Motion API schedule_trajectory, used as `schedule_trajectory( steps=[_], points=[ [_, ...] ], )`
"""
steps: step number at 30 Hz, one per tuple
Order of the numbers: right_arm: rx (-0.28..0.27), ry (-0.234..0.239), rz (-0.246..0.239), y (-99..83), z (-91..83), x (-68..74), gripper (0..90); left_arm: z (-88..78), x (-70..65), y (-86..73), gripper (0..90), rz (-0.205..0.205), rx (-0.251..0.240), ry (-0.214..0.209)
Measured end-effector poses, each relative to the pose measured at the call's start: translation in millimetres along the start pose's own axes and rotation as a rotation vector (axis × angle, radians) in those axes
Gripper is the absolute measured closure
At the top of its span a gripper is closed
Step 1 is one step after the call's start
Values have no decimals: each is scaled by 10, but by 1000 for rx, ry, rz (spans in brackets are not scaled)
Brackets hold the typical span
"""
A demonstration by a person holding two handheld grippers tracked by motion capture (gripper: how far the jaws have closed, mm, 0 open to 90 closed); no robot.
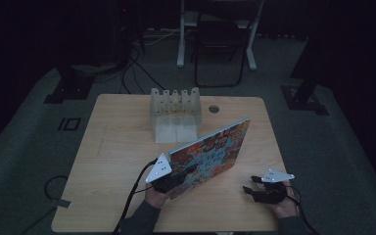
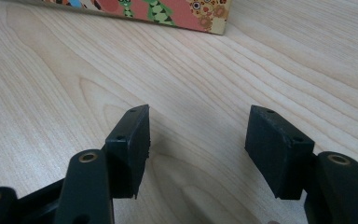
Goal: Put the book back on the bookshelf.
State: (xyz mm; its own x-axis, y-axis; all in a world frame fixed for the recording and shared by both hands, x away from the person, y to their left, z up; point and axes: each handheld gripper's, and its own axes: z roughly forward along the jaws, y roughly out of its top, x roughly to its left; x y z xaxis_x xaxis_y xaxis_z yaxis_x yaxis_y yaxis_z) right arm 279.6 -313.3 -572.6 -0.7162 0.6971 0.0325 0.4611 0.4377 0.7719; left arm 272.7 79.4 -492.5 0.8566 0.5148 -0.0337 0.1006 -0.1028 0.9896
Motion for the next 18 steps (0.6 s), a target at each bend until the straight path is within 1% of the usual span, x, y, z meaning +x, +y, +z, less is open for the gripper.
schedule_trajectory(
  steps=[2, 5, 8, 18],
  points=[
    [0, 1, 1, -1, 0, 0, 393, -1, -7, -1, 813, -5, -6, 12],
    [0, 3, 1, -2, -1, 0, 391, -8, 9, 0, 813, -13, -8, 17],
    [-1, 5, 1, -2, -2, -2, 390, -24, 7, 6, 813, -6, -8, 25],
    [-1, 7, 1, -2, -2, -1, 390, -67, 23, 28, 813, -11, -17, 33]
  ],
)
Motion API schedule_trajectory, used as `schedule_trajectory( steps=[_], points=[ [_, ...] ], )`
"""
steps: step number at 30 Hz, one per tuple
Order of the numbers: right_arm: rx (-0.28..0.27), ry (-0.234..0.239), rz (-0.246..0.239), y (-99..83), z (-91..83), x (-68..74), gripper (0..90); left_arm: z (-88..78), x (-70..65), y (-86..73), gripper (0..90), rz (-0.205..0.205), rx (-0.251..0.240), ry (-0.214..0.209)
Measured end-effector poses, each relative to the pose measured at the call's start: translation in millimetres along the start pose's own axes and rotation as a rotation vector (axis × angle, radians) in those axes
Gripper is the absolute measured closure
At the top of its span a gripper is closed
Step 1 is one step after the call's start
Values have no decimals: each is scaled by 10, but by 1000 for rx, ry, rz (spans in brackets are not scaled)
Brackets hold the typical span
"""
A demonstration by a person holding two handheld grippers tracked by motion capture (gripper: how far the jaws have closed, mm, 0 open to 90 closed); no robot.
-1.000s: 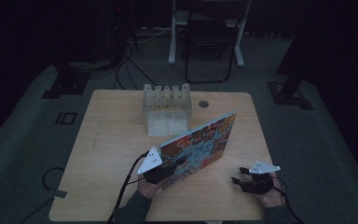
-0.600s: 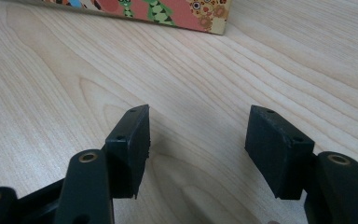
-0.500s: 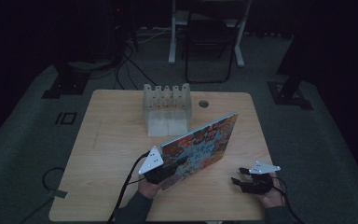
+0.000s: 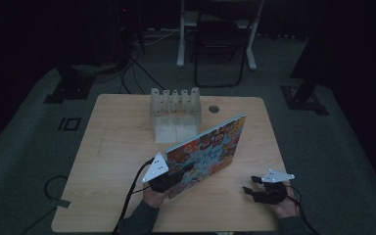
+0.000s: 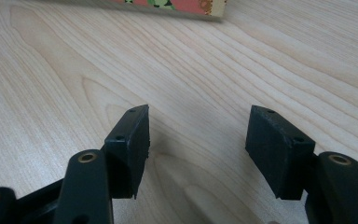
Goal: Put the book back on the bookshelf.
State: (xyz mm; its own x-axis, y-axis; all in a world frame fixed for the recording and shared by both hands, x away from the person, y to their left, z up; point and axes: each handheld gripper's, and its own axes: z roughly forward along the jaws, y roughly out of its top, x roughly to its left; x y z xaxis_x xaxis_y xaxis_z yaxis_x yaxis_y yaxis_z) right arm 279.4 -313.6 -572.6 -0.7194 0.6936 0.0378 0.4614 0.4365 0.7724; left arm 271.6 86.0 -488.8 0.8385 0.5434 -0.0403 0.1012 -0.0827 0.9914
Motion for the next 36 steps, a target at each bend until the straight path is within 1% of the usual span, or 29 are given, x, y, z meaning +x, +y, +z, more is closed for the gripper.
schedule_trajectory(
  steps=[7, 13, 21, 29, 36],
  points=[
    [-1, 2, 0, 0, 0, -3, 388, -21, 11, 3, 813, 1, 3, 15],
    [-1, 3, 0, 0, 0, -3, 387, -50, 22, 18, 813, -6, -3, 14],
    [0, 5, 0, 0, 0, -4, 384, -80, 37, 38, 813, -7, -4, 24],
    [0, 7, 1, 0, 1, -4, 378, -116, 64, 39, 813, -13, -5, 42],
    [1, 11, 1, 0, 1, -6, 374, -158, 75, 58, 812, -15, -16, 50]
  ],
)
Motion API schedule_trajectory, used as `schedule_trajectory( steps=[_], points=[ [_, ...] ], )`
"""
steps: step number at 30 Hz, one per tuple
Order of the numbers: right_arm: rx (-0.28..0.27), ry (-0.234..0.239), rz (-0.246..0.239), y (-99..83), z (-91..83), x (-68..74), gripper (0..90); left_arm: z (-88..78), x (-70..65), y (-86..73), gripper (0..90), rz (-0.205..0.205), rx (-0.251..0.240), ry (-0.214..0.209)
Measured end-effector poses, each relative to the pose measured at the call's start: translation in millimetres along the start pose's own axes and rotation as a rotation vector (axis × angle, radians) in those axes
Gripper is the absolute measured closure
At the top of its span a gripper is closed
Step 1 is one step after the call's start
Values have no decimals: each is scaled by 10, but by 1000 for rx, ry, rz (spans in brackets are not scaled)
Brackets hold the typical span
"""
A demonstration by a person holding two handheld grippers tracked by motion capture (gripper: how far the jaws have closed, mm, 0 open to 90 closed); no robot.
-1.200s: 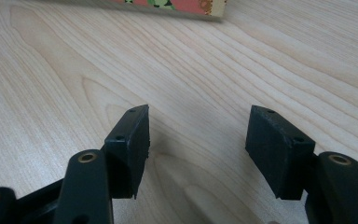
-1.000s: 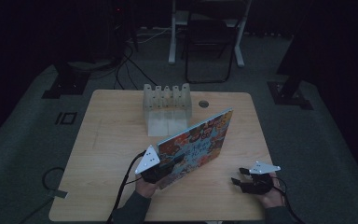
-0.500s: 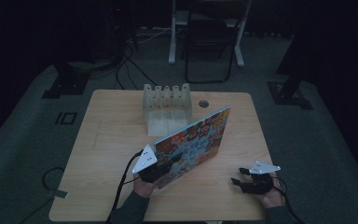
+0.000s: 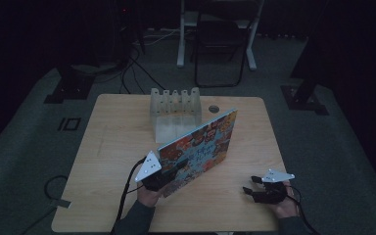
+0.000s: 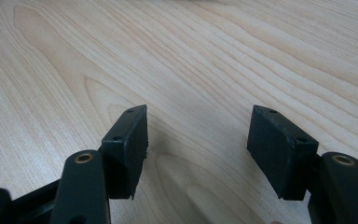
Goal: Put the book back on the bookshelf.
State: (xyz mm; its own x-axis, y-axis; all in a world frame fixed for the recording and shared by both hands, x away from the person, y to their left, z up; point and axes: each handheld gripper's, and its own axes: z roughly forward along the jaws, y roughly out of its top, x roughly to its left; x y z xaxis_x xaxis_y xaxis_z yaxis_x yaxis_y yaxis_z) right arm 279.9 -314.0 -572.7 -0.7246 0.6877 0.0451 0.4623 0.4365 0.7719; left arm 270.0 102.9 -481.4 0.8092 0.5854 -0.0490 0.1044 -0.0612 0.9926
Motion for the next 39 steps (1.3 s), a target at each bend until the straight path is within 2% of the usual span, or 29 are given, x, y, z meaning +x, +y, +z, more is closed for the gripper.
schedule_trajectory(
  steps=[17, 39],
  points=[
    [1, 2, -1, 0, 0, 1, 367, -81, 22, 33, 813, 6, -7, 25],
    [1, 9, -1, -1, -1, 1, 364, -216, 99, 58, 812, -19, -28, 75]
  ],
)
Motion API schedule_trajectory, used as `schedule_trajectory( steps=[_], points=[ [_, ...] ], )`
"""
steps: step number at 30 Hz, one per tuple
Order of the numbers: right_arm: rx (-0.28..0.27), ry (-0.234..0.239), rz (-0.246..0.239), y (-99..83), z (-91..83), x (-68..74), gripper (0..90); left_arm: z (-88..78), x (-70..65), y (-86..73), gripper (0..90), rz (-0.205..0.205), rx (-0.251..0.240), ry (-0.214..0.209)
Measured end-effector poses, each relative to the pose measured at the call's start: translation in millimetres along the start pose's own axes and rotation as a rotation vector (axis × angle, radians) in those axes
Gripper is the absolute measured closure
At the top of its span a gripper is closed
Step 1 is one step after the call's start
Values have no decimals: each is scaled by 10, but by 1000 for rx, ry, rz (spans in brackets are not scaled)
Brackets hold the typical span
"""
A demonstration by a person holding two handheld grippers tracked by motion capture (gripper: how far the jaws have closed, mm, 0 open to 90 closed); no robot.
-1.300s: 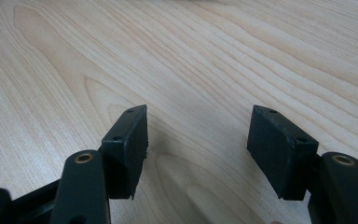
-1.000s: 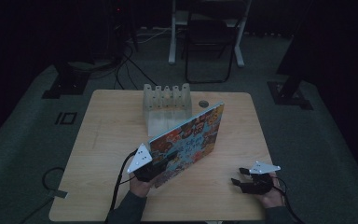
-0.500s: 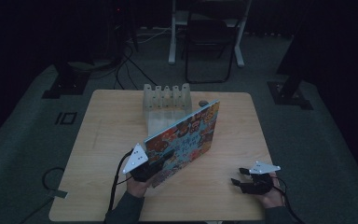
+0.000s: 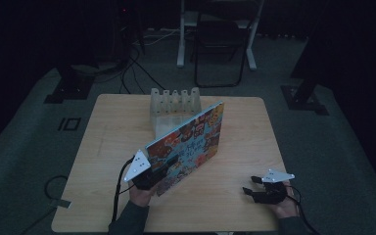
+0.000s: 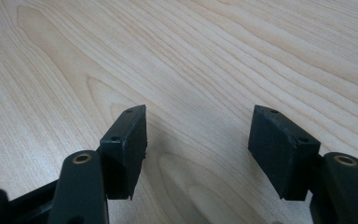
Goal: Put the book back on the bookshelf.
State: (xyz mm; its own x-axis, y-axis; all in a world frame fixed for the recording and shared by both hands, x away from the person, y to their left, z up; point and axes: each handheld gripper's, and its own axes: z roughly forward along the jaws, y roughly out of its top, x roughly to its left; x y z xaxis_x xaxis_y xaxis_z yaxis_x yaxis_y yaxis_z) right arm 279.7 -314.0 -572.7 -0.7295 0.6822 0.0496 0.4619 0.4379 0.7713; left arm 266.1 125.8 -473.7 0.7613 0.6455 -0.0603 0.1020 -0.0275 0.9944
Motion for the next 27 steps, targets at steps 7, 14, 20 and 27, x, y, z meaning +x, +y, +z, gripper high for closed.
schedule_trajectory(
  steps=[7, 14, 20, 27],
  points=[
    [0, 3, 0, 0, 0, -1, 362, -41, 33, 10, 812, -8, -6, 17],
    [0, 3, 0, 0, 0, -1, 361, -94, 60, 21, 812, -9, -14, 33],
    [0, 4, 0, -1, -1, -2, 361, -121, 80, 34, 812, -10, -20, 44],
    [0, 5, 0, 0, -2, -3, 361, -154, 108, 47, 812, -12, -28, 58]
  ],
)
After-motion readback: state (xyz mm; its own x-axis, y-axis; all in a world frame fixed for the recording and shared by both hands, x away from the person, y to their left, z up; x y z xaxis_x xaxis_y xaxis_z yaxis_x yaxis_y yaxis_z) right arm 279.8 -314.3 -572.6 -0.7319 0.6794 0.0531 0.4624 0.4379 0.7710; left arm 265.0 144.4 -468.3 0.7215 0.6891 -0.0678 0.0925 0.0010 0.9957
